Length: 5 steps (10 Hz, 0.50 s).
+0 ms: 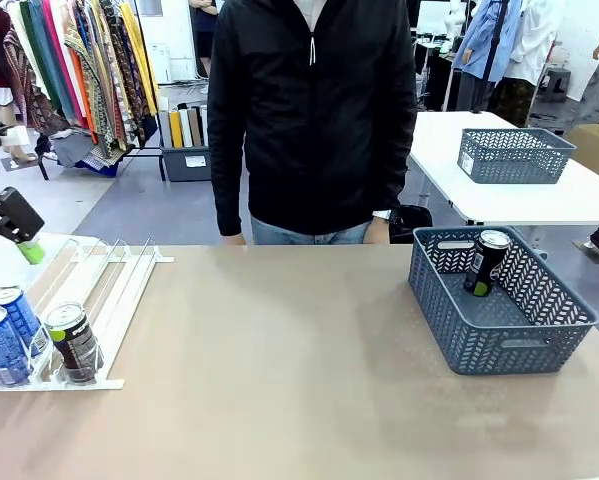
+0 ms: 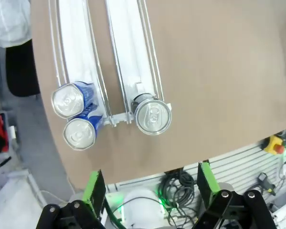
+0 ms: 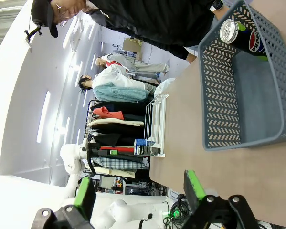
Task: Retrieve and store the cans from the dispenser.
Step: Pick up the last remaining can from one row of the Automatic Can Dispenser and place it in the middle of the table.
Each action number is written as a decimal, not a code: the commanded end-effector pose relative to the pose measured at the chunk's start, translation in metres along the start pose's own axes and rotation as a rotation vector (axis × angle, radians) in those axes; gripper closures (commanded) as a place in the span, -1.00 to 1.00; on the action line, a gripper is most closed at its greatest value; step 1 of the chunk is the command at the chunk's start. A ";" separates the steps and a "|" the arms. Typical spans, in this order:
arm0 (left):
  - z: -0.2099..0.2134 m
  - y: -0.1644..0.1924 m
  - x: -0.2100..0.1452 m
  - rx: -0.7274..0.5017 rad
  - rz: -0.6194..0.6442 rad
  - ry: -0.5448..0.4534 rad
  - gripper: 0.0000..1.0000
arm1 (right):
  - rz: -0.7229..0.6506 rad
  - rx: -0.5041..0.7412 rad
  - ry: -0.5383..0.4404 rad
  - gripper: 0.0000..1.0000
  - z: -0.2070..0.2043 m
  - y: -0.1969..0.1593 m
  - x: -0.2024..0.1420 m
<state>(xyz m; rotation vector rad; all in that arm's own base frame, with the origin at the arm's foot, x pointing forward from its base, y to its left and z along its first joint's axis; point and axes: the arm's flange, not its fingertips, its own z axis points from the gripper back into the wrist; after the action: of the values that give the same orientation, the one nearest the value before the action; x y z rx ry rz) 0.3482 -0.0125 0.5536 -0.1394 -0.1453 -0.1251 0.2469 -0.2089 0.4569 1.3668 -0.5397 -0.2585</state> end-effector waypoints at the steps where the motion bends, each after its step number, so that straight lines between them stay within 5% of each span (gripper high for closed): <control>1: 0.002 -0.003 -0.002 0.029 -0.013 0.013 -1.00 | 0.022 0.012 0.002 -1.00 0.001 0.002 0.001; 5: -0.071 0.008 0.005 -0.078 0.014 0.045 -1.00 | 0.022 0.012 0.002 -1.00 0.001 0.002 0.001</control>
<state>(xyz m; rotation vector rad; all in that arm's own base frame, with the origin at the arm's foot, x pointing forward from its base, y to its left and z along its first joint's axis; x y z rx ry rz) 0.3597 -0.0204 0.5022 -0.1600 -0.0854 -0.1340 0.2469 -0.2089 0.4569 1.3668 -0.5398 -0.2584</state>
